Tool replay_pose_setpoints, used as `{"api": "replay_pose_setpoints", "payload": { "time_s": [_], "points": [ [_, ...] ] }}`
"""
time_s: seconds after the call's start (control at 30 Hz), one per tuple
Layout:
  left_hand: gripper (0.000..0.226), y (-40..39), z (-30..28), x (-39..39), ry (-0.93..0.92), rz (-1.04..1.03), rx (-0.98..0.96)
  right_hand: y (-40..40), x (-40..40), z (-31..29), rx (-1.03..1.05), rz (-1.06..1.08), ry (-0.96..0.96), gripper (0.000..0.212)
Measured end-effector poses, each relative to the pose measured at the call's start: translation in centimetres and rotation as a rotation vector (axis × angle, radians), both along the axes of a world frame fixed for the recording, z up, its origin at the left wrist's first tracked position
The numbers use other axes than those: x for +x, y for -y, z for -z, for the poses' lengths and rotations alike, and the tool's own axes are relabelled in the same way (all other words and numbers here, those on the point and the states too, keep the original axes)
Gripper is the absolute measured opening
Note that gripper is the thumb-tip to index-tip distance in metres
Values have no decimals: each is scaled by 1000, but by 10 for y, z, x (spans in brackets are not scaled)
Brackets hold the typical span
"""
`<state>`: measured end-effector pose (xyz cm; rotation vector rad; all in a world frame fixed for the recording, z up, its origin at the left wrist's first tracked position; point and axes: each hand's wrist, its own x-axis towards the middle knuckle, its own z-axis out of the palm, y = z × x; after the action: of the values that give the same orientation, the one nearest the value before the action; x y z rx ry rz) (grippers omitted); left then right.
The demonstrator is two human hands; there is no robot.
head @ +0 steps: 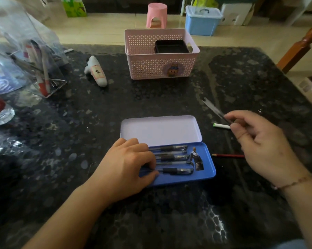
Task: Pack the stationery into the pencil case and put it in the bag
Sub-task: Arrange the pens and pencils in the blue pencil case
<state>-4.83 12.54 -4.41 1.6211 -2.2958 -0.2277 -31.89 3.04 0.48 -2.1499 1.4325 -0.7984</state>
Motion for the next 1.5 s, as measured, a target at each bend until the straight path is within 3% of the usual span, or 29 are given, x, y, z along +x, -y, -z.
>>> {"api": "replay_pose_setpoints", "payload": {
  "time_s": [0.17, 0.23, 0.33, 0.4, 0.47, 0.53, 0.7, 0.77, 0.93, 1.2, 1.33, 1.5],
  "points": [
    [18, 0, 0, -3, -11, -67, -23, -2, 1, 5, 127, -24, 115, 40],
    [20, 0, 0, -3, -20, -86, -25, -2, 1, -1, 98, 2, 315, 38],
    [19, 0, -1, -5, -11, -94, -21, -3, 7, -8, 145, 8, 830, 33],
    [18, -1, 0, -6, -7, -89, -18, -7, 10, -11, 40, 39, 913, 30],
    [18, -2, -1, -5, -8, -71, -11, -18, 16, -18, -186, 24, 792, 21],
    [18, -2, -3, -2, -42, -69, -14, -32, 25, -23, -316, -124, 654, 16],
    [10, 1, -14, 18, -334, -345, -149, -58, 64, 6, -223, -463, 16, 49],
    [9, 1, -13, 26, -344, -422, -182, -62, 75, 22, -117, -481, -95, 51],
    [10, 2, -8, 27, -327, -446, -148, -73, 98, 39, -110, -491, -154, 30],
    [7, -1, -9, 26, -285, -178, 10, -75, 99, 51, -302, -429, -294, 19],
    [10, -3, -11, 31, -213, -52, 100, -58, 76, 41, -240, -413, -344, 13],
    [9, -1, -9, 30, -172, -39, 126, -53, 70, 40, -133, -401, -366, 9]
  ]
}}
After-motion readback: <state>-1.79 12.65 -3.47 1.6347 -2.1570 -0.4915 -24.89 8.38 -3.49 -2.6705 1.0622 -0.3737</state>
